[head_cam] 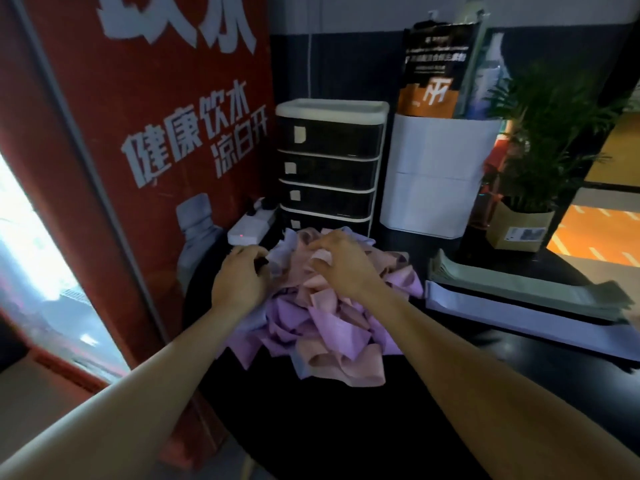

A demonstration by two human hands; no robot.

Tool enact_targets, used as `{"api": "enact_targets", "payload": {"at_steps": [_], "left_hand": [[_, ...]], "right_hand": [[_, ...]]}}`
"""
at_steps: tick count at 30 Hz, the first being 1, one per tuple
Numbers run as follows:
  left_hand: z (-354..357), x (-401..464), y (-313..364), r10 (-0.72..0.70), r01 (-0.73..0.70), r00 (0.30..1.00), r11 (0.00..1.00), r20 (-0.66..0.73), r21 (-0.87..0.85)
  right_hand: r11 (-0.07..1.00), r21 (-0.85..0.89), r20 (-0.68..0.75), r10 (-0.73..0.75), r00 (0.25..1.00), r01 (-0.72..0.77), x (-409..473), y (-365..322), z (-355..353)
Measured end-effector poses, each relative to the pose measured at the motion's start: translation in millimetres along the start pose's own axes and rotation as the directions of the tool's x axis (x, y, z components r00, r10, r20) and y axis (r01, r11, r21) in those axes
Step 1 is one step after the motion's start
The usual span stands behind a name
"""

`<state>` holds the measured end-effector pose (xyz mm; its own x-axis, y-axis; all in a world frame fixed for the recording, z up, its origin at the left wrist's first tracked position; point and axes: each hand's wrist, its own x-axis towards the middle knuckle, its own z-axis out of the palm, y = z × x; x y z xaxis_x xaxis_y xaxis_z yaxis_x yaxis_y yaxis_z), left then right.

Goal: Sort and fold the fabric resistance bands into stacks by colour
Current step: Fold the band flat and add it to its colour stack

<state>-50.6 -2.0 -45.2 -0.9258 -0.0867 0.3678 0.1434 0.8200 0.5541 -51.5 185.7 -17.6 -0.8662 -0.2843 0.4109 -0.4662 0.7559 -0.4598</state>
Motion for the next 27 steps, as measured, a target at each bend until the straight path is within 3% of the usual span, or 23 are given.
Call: {"api": "enact_targets", "payload": {"at_steps": [4,8,17,21,24,27], "left_hand": [[-1,8,-34,-0.123,0.128,0.985,0.991,0.123,-0.026],[5,12,-47,-0.197,0.205,0.956,0.979,0.215,-0.014],[21,17,-48,-0.106,0.183,0.916,0.968,0.386,-0.169],[15,17,-41,-0.109,0.176,0.957,0.955,0.269,-0.238],[-2,28,-19,-0.116,0.167,0.982,0.907,0.152,-0.386],[-21,41,15,-0.011,0.058,0.995,0.877,0.099,-0.478]], "right_hand": [[0.999,-0.052,0.097,0.002,0.995,0.003,11,-10,24],[0.997,-0.031,0.105,0.07,0.992,-0.067,14,-4,35],[0.995,0.027,0.13,0.093,0.987,-0.098,15,5,37],[0.994,0.034,0.137,0.102,0.985,-0.108,10,5,29],[0.994,0.072,0.122,0.071,0.99,-0.081,6,6,21],[0.989,0.111,0.112,0.081,0.99,-0.093,5,8,8]]}}
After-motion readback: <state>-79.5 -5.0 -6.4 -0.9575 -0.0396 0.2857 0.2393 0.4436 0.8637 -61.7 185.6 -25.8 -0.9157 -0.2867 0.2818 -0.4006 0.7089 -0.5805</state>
